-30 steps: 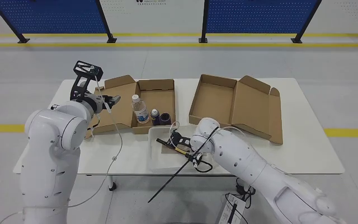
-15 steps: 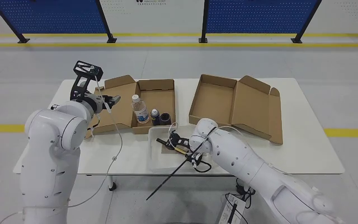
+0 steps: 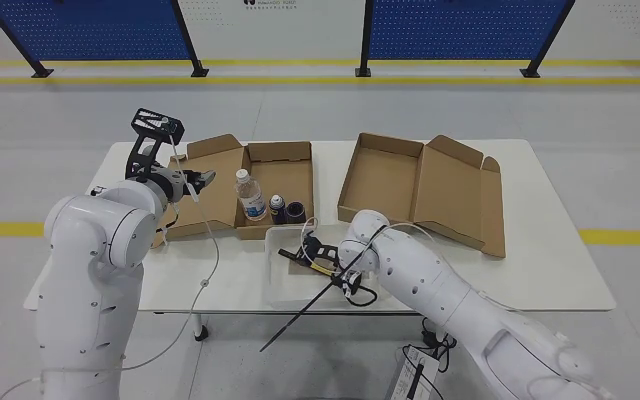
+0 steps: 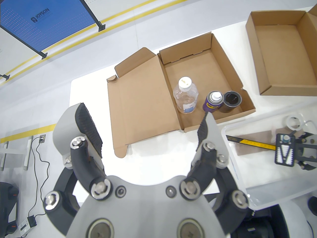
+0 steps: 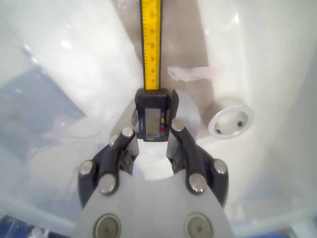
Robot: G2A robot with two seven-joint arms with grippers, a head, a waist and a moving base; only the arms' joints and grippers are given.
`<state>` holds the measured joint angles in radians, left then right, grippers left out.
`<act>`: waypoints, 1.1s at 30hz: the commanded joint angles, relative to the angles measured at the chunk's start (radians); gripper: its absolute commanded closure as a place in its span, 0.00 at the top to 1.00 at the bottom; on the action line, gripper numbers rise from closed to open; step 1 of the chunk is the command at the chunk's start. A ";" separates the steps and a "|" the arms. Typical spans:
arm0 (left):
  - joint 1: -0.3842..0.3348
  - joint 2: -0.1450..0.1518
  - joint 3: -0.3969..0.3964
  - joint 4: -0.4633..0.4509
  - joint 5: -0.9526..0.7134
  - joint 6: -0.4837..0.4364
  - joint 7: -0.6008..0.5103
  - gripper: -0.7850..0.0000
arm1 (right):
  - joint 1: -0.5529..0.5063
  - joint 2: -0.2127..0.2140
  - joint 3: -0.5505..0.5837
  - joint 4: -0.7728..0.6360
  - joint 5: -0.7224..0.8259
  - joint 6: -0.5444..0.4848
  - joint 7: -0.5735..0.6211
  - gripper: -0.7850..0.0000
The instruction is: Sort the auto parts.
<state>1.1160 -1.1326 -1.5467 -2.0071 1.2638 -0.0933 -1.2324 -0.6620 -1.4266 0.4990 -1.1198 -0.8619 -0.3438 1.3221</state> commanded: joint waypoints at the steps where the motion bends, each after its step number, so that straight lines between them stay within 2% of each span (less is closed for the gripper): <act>1: 0.000 0.000 0.000 0.000 0.000 0.000 0.000 1.00 | 0.001 -0.001 0.001 0.001 0.000 0.000 0.001 0.00; 15: 0.000 0.000 0.000 0.000 0.000 0.000 0.000 1.00 | -0.007 0.007 0.044 -0.020 0.020 -0.010 -0.027 0.00; 33: 0.000 0.000 0.000 0.000 0.000 0.000 0.000 1.00 | -0.045 0.048 0.135 -0.179 -0.003 0.010 0.008 0.00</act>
<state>1.1159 -1.1326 -1.5467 -2.0071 1.2638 -0.0933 -1.2324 -0.7037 -1.3813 0.6270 -1.2870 -0.8636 -0.3353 1.3265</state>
